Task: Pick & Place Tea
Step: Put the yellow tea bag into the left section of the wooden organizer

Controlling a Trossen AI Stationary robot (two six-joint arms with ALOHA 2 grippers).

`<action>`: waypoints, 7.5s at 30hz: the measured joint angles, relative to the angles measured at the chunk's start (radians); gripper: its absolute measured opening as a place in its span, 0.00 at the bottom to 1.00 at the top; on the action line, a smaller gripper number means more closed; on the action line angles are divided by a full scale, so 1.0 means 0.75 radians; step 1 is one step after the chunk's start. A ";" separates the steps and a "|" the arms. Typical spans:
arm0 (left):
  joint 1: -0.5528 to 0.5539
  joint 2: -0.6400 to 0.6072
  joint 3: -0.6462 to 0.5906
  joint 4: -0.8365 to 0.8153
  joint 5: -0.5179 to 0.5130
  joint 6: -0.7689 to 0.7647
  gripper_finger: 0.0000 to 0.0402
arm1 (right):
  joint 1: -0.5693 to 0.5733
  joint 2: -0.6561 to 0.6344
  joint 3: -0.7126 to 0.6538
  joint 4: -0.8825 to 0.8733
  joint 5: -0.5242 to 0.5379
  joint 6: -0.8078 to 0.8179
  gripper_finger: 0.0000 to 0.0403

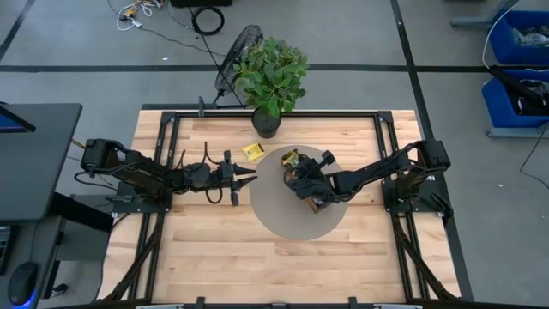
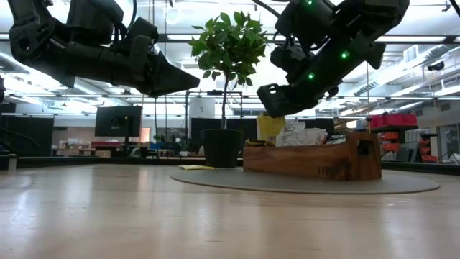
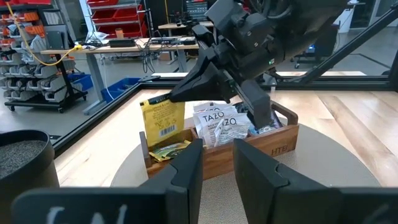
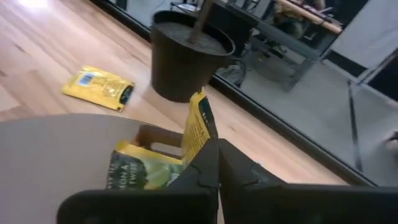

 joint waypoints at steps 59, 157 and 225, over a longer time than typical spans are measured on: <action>0.189 0.003 0.359 -0.988 -0.157 -0.091 0.31 | -0.027 -0.175 0.010 0.045 -0.824 -0.400 0.67; 0.305 -0.046 0.698 -1.731 0.421 0.096 0.00 | -0.003 -0.748 -0.518 0.326 -1.061 -0.794 0.54; 0.087 -0.070 0.464 -1.036 -0.111 0.138 0.36 | 0.048 -0.389 0.069 -0.139 -0.714 -0.627 0.00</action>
